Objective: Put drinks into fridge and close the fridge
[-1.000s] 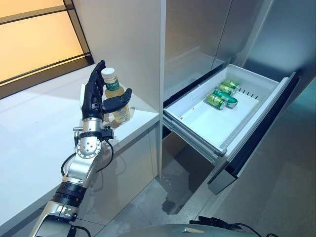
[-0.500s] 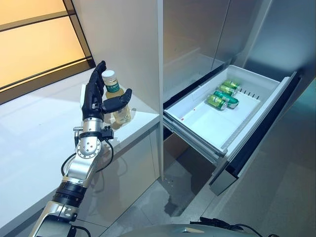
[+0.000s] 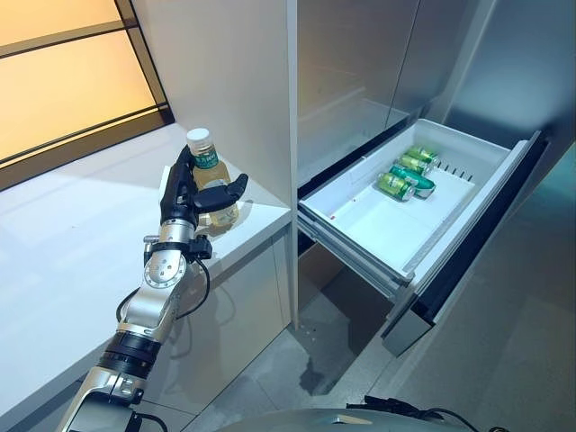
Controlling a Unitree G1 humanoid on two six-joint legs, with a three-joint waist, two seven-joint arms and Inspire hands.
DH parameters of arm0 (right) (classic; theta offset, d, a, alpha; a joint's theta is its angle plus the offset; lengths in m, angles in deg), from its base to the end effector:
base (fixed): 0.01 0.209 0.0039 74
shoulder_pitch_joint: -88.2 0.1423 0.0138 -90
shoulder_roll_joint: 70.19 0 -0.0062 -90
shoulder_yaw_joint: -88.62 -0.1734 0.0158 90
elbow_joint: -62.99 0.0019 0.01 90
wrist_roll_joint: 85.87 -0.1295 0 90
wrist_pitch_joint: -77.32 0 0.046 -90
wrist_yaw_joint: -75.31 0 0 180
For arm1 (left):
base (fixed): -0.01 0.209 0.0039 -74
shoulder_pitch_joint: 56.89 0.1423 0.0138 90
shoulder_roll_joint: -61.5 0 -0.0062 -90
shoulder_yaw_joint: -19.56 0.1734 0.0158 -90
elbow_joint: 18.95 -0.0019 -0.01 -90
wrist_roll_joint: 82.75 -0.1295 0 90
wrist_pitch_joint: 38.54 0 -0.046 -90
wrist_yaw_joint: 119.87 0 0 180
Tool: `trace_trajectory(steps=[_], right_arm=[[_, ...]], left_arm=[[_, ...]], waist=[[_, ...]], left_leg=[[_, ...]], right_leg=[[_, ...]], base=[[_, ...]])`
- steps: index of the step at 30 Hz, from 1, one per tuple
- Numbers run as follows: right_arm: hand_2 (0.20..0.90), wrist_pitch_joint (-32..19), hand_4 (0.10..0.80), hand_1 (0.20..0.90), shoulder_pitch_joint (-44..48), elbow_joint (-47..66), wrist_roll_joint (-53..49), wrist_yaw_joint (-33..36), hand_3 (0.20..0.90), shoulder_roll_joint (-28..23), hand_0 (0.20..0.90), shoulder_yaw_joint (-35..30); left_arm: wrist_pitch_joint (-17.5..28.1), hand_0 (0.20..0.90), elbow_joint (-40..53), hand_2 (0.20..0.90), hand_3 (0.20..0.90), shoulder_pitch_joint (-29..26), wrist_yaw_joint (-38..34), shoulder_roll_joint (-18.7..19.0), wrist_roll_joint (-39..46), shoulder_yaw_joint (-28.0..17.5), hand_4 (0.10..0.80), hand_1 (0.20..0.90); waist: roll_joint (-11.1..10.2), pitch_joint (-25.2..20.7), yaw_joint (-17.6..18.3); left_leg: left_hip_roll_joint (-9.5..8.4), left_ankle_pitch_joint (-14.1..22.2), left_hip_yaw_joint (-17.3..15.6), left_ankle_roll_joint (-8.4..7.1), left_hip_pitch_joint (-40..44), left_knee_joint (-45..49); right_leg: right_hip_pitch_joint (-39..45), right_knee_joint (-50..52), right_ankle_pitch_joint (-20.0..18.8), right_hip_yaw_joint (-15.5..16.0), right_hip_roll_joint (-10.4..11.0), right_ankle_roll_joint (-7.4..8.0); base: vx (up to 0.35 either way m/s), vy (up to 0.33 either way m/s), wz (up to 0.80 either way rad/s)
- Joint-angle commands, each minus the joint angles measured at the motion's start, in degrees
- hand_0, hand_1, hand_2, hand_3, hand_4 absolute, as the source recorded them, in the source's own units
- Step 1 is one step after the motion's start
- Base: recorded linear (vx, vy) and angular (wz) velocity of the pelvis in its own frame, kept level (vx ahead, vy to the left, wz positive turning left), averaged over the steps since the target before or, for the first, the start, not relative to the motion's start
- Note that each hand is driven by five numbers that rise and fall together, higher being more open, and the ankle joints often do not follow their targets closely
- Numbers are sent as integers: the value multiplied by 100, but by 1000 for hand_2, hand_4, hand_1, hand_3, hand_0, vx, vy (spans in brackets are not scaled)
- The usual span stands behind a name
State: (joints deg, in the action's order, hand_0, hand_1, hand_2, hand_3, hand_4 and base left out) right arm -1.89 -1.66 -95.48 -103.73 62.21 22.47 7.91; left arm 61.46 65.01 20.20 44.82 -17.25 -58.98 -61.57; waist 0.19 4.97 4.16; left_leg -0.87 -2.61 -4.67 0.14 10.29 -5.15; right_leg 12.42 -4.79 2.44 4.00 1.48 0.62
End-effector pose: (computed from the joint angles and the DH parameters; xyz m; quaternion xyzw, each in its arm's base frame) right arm 0.0668 -0.2150 -0.0993 0.0671 0.6287 0.0015 0.7747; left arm 0.2335 0.2006 0.0993 0.0194 -0.1188 0.0552 0.9912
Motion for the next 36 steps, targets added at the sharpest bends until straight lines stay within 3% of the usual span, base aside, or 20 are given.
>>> trace_trajectory(steps=[1, 3, 4, 5, 6, 7, 9, 16, 21, 28, 29, 34, 36], right_arm=[[900, 61, 800, 900, -64, -215, 157, -96, 900, -137, 900, 35], [900, 65, 800, 900, -67, -205, 166, -100, 900, -140, 900, 34], [900, 55, 800, 900, -73, -209, 166, -101, 900, -140, 900, 31], [900, 52, 800, 900, -69, -217, 153, -91, 900, -133, 900, 37], [900, 60, 800, 900, -73, -208, 149, -84, 900, -130, 900, 41], [900, 65, 800, 900, -70, -218, 156, -78, 900, -123, 900, 39], [900, 49, 800, 900, -70, -239, 151, -86, 900, -127, 900, 41], [900, -29, 800, 900, -77, -250, 170, -85, 900, -117, 900, 62], [900, -661, 800, 900, -53, 195, 359, -102, 900, -149, 900, 242], [900, -607, 800, 900, -295, 3536, -163, -571, 900, -120, 900, 773], [900, -483, 800, 900, -348, 4276, -398, -681, 900, -117, 900, 865], [900, -676, 800, 900, -268, 5904, -672, -1183, 900, -294, 900, 841], [900, -504, 800, 900, -121, 6708, -823, -1299, 900, -483, 900, 703]], left_arm=[[466, 900, 29, 900, 900, -680, 22, 24, 90, -195, 800, 900], [488, 900, 32, 900, 900, -683, 15, 30, 104, -205, 800, 900], [547, 841, 31, 841, 831, -689, -5, 30, 102, -210, 731, 841], [603, 756, 36, 756, 733, -694, -28, 22, 99, -210, 633, 756], [653, 594, 41, 594, 543, -688, -43, 15, 102, -217, 443, 594], [795, 378, 60, 378, 291, -693, -113, 1, 72, -246, 191, 378], [918, 300, 83, 300, 200, -698, -174, -10, 49, -267, 100, 300], [1366, 300, 293, 300, 200, -673, -373, -51, -20, -345, 100, 300], [1626, 300, 629, 300, 200, -683, -133, -43, 238, -375, 100, 300], [2133, 300, 1545, 300, 200, -685, 1318, -151, 1156, -292, 100, 300], [2135, 300, 1742, 300, 200, -719, 1683, -199, 1416, -196, 100, 300], [2043, 300, 2196, 300, 200, -670, 2866, -305, 2180, 143, 100, 300], [1993, 300, 2339, 300, 200, -571, 3237, -344, 2343, 267, 100, 300]], waist=[[149, -87, -55], [148, -83, -52], [149, -82, -50], [147, -81, -53], [146, -81, -52], [141, -91, -55], [135, -91, -57], [117, -94, -71], [95, -73, -77], [3, -25, 9], [-9, -19, 35], [-31, -11, 72], [-33, -5, 84]], left_leg=[[-169, 842, -88, 167, 40, 234], [-168, 844, -90, 166, 40, 240], [-167, 842, -89, 165, 40, 238], [-169, 841, -84, 166, 37, 243], [-169, 844, -85, 166, 42, 241], [-169, 842, -86, 165, 49, 229], [-169, 844, -84, 165, 52, 230], [-165, 845, -73, 162, 51, 229], [-165, 852, -45, 164, 49, 235], [-160, 787, -11, 153, -18, 221], [-161, 770, 11, 148, -15, 193], [-168, 723, 65, 134, -5, 133], [-171, 716, 65, 135, -10, 125]], right_leg=[[-490, 686, 409, 120, -203, 300], [-491, 692, 411, 117, -204, 299], [-492, 691, 410, 119, -202, 301], [-490, 691, 409, 114, -204, 299], [-487, 690, 412, 114, -203, 299], [-483, 680, 409, 115, -205, 297], [-476, 677, 410, 116, -207, 293], [-477, 688, 422, 123, -204, 283], [-483, 703, 418, 141, -197, 284], [-567, 746, 394, 166, -181, 287], [-575, 747, 392, 176, -185, 290], [-582, 733, 373, 171, -191, 318], [-594, 724, 350, 149, -190, 335]], base=[[0, 0, 0], [0, 0, 0], [0, 0, 0], [0, 0, 0], [0, 0, 0], [0, 0, 0], [0, 0, 0], [0, 0, 0], [0, 0, 0], [-13, -13, 0], [-48, -33, -1], [-41, -16, -2], [-51, 1, -1]])
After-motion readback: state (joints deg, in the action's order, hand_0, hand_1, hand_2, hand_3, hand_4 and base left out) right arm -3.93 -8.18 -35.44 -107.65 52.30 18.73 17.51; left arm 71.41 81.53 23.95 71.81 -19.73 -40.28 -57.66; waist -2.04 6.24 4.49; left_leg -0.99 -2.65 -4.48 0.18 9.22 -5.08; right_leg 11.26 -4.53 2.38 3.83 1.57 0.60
